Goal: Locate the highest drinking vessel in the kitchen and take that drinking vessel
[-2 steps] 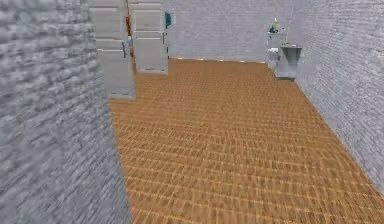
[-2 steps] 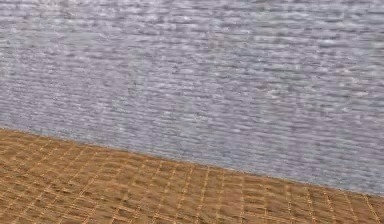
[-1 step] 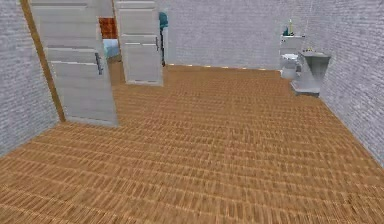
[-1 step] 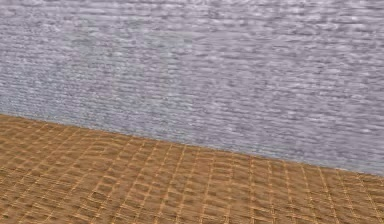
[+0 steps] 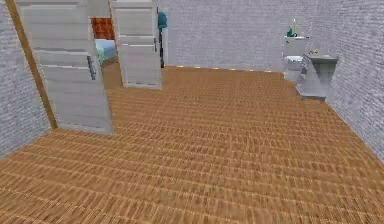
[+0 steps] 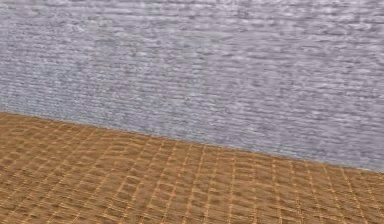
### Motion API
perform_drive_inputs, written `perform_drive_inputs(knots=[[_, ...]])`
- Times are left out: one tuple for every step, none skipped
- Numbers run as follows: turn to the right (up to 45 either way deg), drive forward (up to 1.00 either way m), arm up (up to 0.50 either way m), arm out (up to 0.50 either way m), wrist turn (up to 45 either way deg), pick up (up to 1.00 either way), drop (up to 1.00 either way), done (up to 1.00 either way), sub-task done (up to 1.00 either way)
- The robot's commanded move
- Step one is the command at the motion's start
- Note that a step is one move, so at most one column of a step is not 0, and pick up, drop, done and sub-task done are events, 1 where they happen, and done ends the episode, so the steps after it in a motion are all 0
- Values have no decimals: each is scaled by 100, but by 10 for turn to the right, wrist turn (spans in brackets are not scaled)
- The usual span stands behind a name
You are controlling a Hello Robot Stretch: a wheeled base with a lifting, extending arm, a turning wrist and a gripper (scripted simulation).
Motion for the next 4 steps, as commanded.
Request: perform_drive_inputs(knots=[[-90, 0, 0, 0, 0, 0, 0, 0, 0], [-30, 0, 0, 0, 0, 0, 0, 0, 0], [0, 100, 0, 0, 0, 0, 0, 0, 0], [0, 100, 0, 0, 0, 0, 0, 0, 0]])
